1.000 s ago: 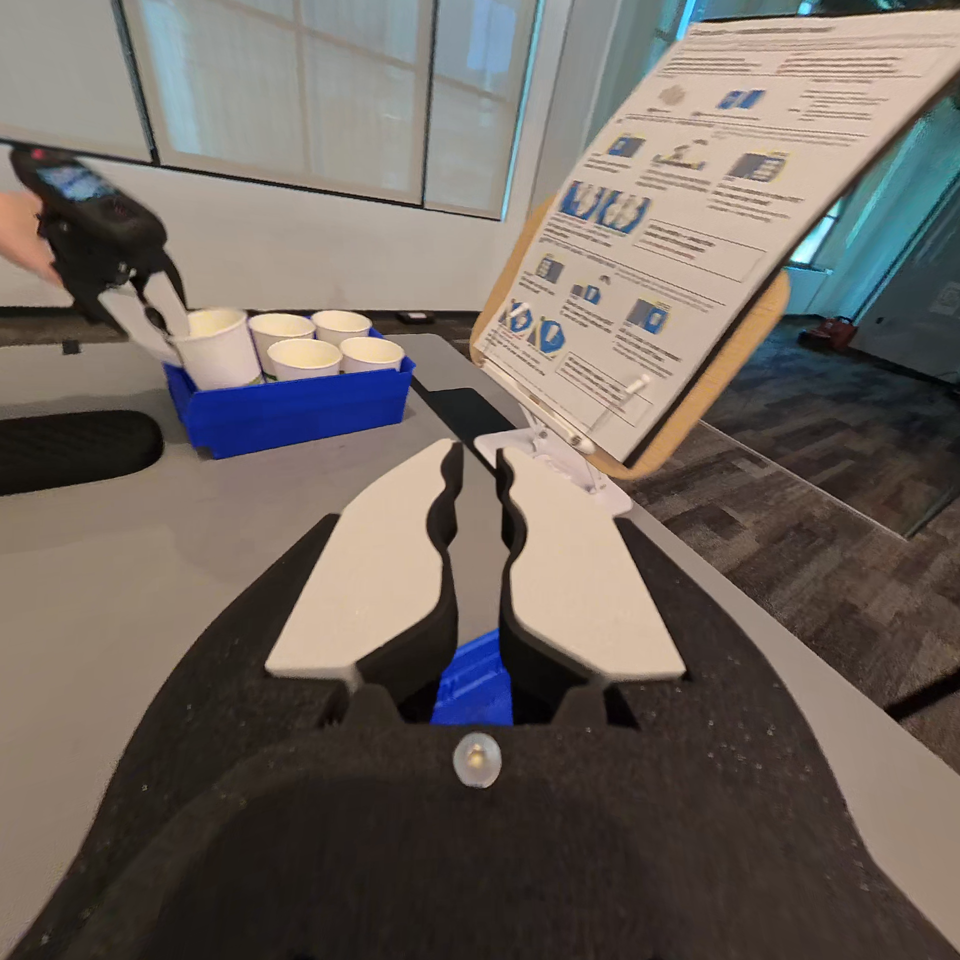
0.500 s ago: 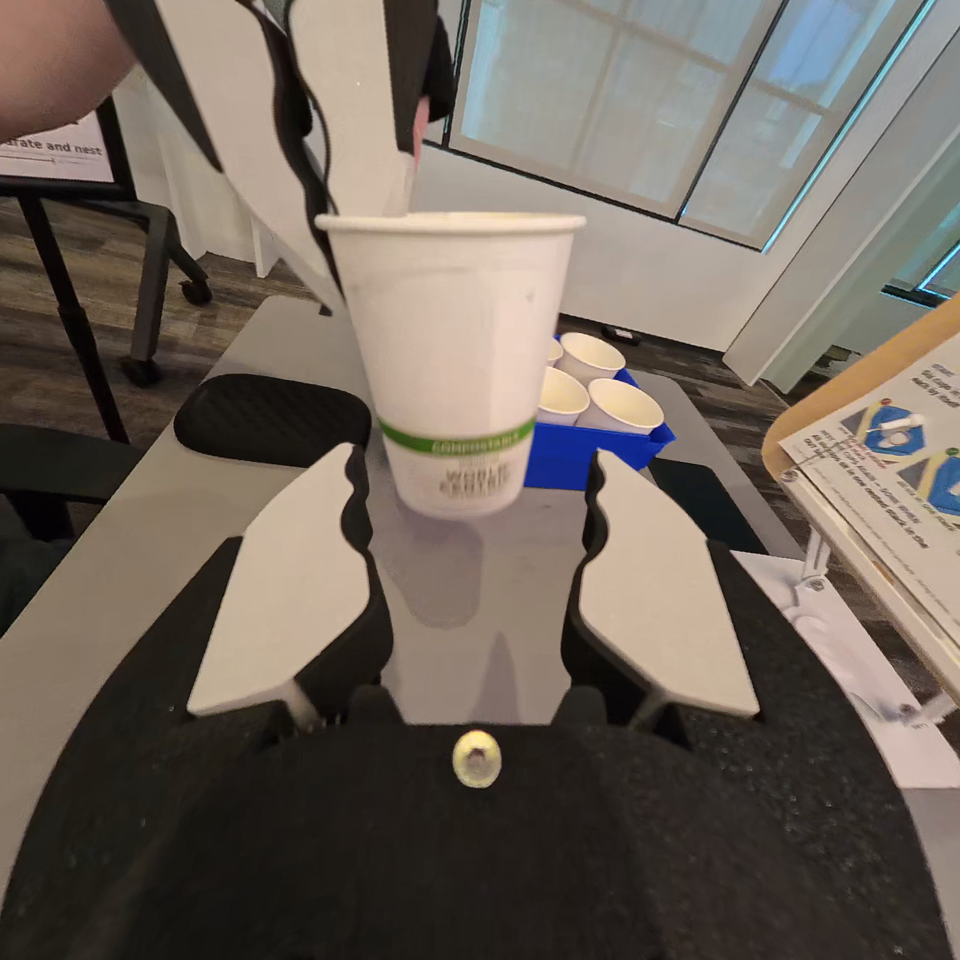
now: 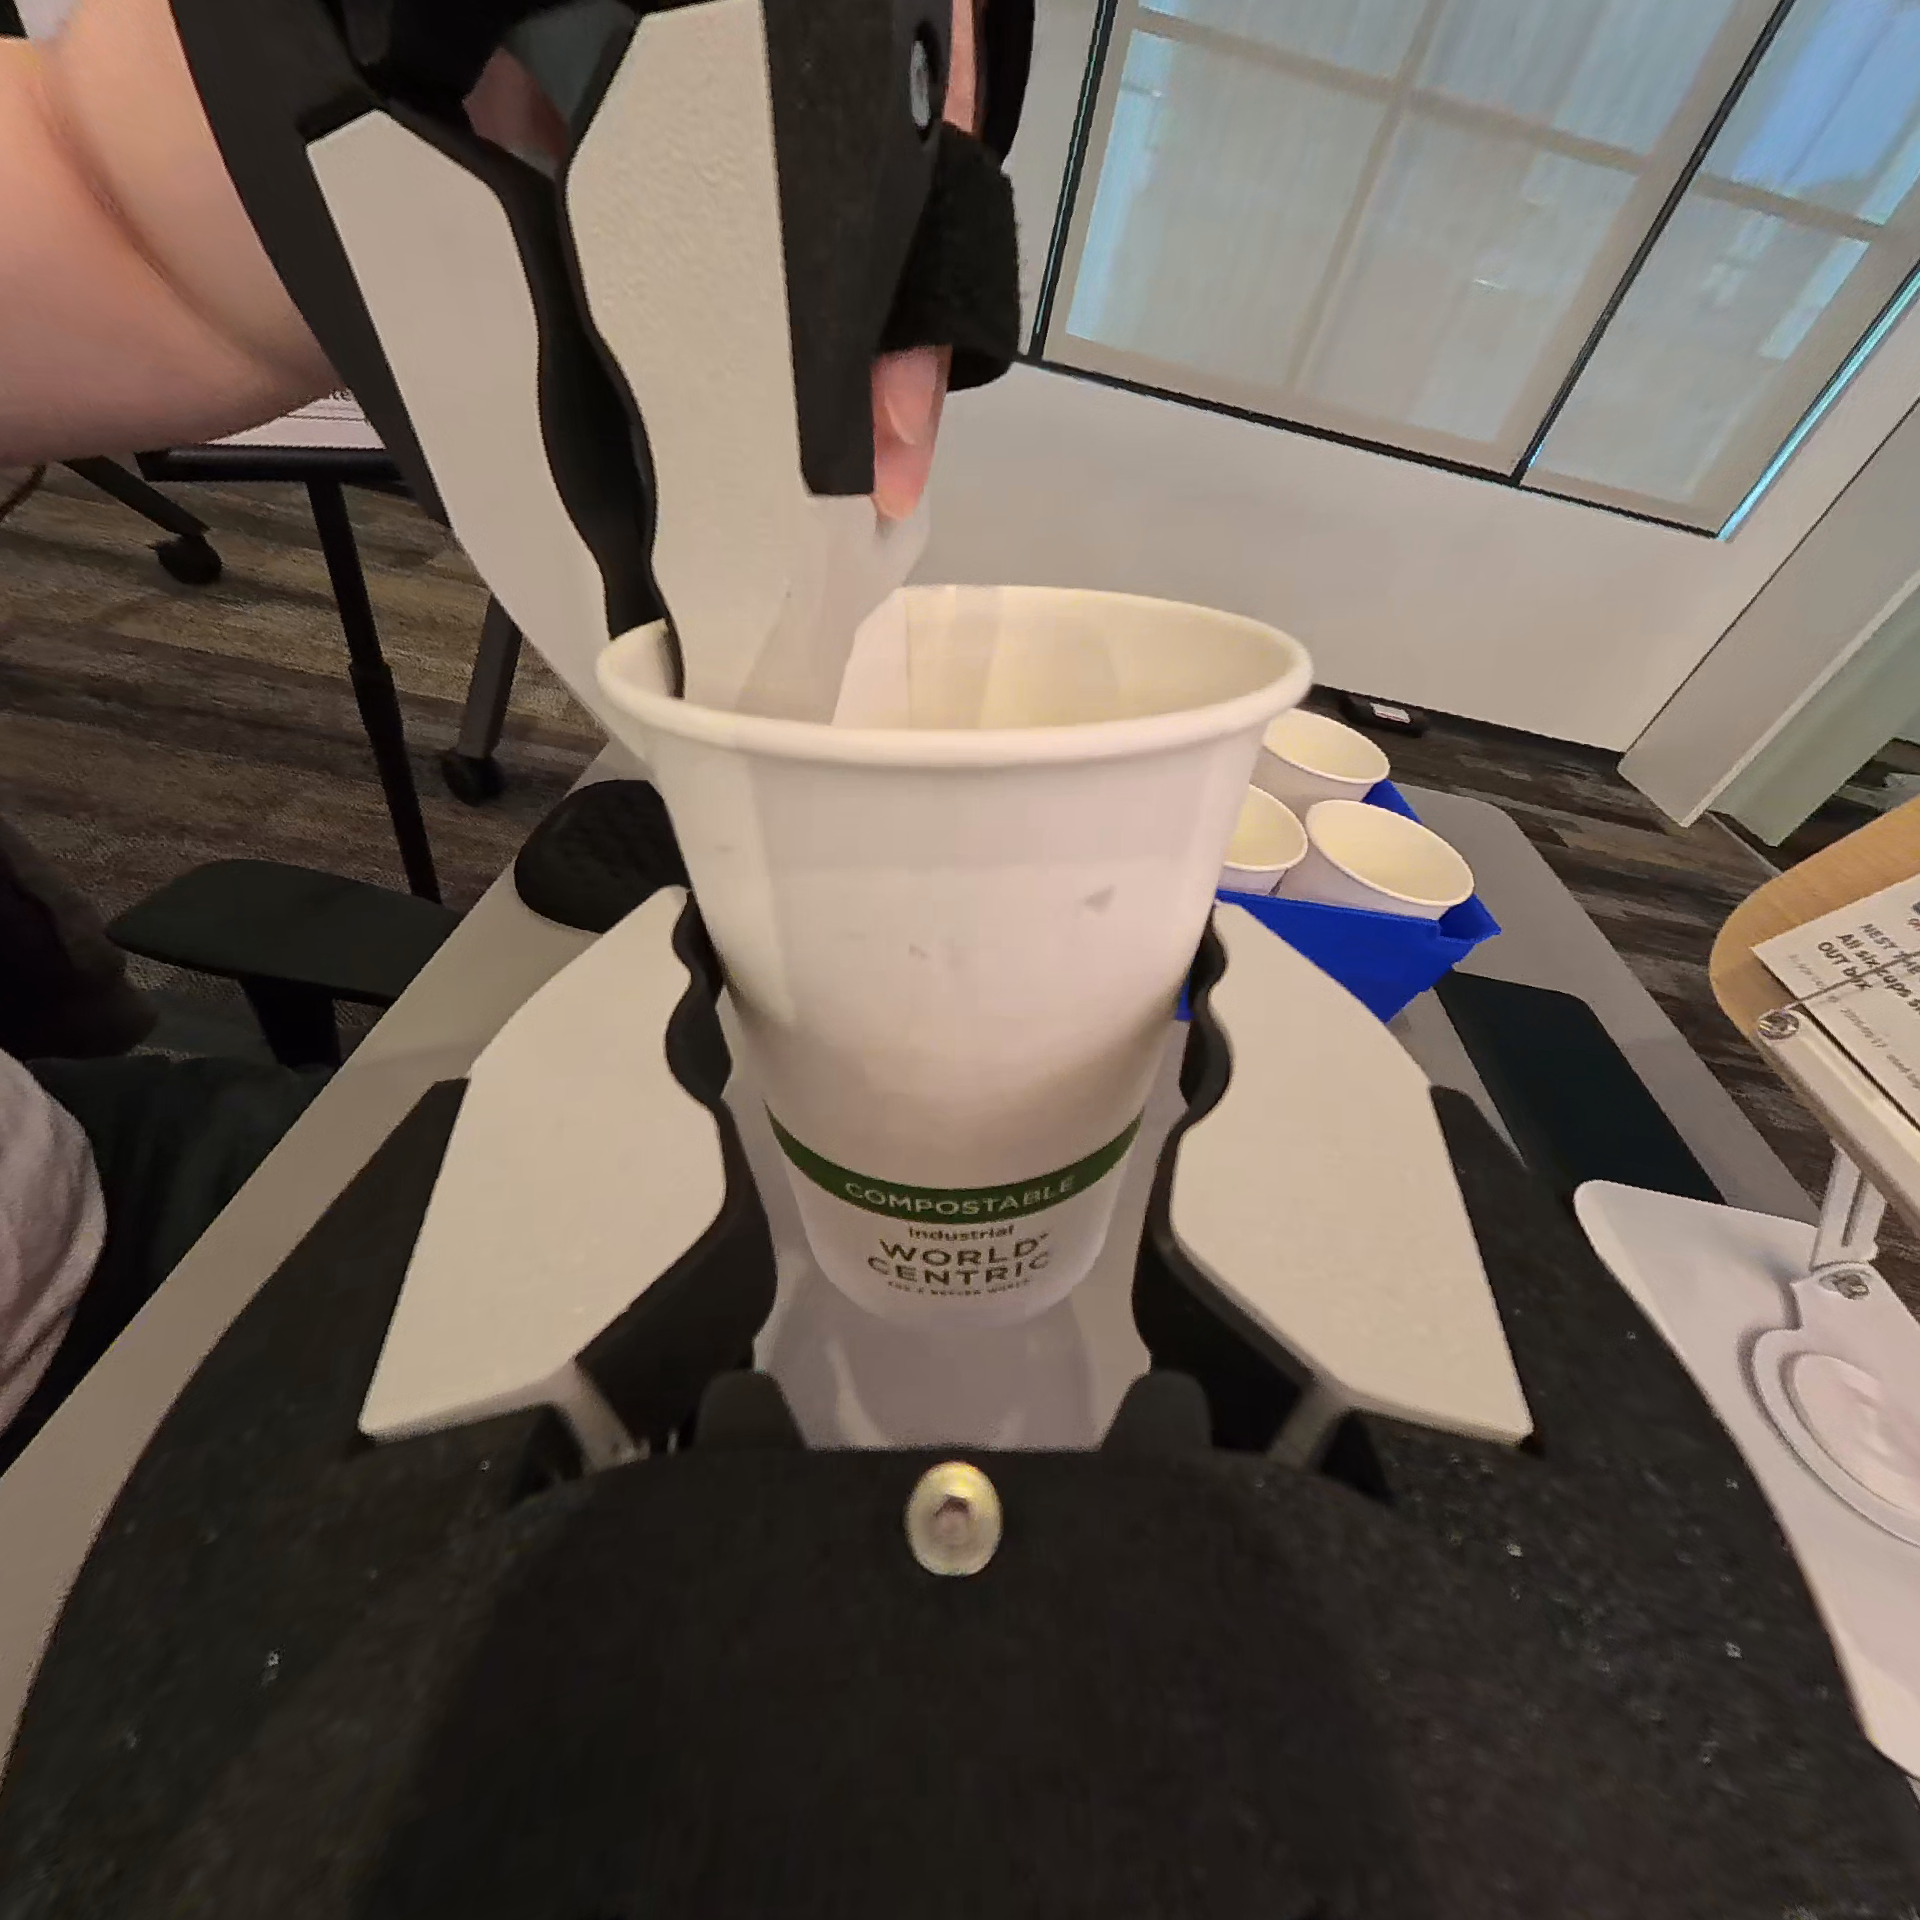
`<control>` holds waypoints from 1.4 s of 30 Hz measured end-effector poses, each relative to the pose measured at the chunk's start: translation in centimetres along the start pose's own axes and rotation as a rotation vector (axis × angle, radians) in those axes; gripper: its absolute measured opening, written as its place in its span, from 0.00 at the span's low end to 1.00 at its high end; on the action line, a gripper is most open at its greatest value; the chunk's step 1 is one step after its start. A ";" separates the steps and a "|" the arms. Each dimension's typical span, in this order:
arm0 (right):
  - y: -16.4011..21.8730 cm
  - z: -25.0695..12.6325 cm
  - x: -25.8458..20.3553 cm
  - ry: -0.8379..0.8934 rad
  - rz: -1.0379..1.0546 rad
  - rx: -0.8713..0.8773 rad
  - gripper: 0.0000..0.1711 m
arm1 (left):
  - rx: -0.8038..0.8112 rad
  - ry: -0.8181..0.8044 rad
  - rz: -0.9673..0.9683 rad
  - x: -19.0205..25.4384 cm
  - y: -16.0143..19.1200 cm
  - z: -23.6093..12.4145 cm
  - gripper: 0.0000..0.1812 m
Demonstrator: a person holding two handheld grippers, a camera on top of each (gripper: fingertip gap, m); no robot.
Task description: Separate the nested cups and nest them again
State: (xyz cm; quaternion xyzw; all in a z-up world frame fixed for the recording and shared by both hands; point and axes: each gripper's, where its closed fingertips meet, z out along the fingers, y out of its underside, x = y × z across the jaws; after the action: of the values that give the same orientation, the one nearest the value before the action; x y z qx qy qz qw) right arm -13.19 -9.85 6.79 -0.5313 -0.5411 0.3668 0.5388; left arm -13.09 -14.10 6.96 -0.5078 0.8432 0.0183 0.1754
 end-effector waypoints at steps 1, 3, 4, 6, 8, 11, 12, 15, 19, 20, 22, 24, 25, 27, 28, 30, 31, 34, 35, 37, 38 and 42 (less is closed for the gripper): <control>0.0 0.0 0.0 0.000 -0.004 -0.001 0.50 | 0.005 -0.001 -0.009 0.0 0.0 0.0 0.01; 0.2 0.0 -0.1 -0.008 0.001 -0.026 0.49 | 0.031 -0.057 -0.030 -0.7 -0.4 -0.2 0.09; 0.3 -0.2 0.1 0.004 -0.004 -0.034 0.49 | 0.049 -0.090 -0.040 -1.2 -0.6 -0.5 0.15; 0.4 -1.2 0.9 0.030 -0.009 -0.043 0.49 | 0.103 -0.147 -0.064 -1.9 -1.1 -1.5 0.19; 1.1 -4.1 3.1 0.118 -0.016 -0.094 0.49 | 0.167 -0.191 -0.105 -2.4 -1.3 -2.9 0.25; 3.7 -12.8 8.5 0.390 0.089 -0.161 0.49 | 0.198 -0.246 -0.141 -2.3 -0.2 -4.4 0.25; 5.6 -16.3 10.5 0.510 0.160 -0.197 0.49 | 0.187 -0.260 -0.145 -2.1 0.5 -4.6 0.24; 11.3 -24.2 14.3 0.756 0.386 -0.162 0.50 | 0.137 -0.280 -0.147 -1.3 2.2 -4.3 0.23; 18.3 -26.5 15.5 0.848 0.569 -0.221 0.50 | 0.142 -0.260 -0.156 -0.5 2.5 -3.8 0.22; 19.3 -26.5 15.6 0.864 0.568 -0.256 0.50 | 0.146 -0.259 -0.155 -0.5 2.5 -3.7 0.22; 20.7 -26.1 15.7 0.860 0.577 -0.280 0.51 | 0.148 -0.260 -0.151 -0.4 2.5 -3.7 0.22; 21.9 -25.6 15.7 0.853 0.584 -0.314 0.50 | 0.154 -0.256 -0.148 -0.4 2.4 -3.6 0.21; 22.6 -25.4 15.6 0.848 0.580 -0.349 0.50 | 0.156 -0.256 -0.146 -0.4 2.4 -3.6 0.21; 23.4 -25.3 15.5 0.849 0.551 -0.394 0.50 | 0.152 -0.257 -0.141 -0.4 2.4 -3.6 0.21; 23.4 -25.1 15.6 0.846 0.535 -0.384 0.50 | 0.151 -0.256 -0.139 -0.4 2.4 -3.6 0.21; 23.4 -24.8 15.6 0.831 0.518 -0.384 0.50 | 0.147 -0.252 -0.139 -0.3 2.4 -3.5 0.20; 23.7 -24.8 15.5 0.829 0.508 -0.408 0.50 | 0.145 -0.250 -0.138 -0.3 2.5 -3.4 0.20; 24.0 -25.3 15.2 0.822 0.517 -0.446 0.50 | 0.143 -0.244 -0.133 -0.1 2.4 -3.3 0.20; 24.1 -25.5 15.0 0.822 0.525 -0.460 0.50 | 0.141 -0.243 -0.132 0.0 2.4 -3.3 0.19; 24.3 -25.8 14.6 0.820 0.543 -0.491 0.50 | 0.141 -0.244 -0.130 0.0 2.4 -3.3 0.19; 24.7 -26.1 14.4 0.825 0.567 -0.519 0.51 | 0.143 -0.242 -0.131 0.0 2.4 -3.3 0.19; 26.4 -26.2 13.1 0.809 0.681 -0.652 0.53 | 0.145 -0.245 -0.133 0.0 2.3 -3.4 0.19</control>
State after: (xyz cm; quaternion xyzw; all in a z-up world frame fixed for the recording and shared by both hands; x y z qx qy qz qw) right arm 18.92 2.67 -12.37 -0.9082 -0.1784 0.1037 0.3641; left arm -16.07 -13.71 9.76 -0.5425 0.7792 0.0072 0.3139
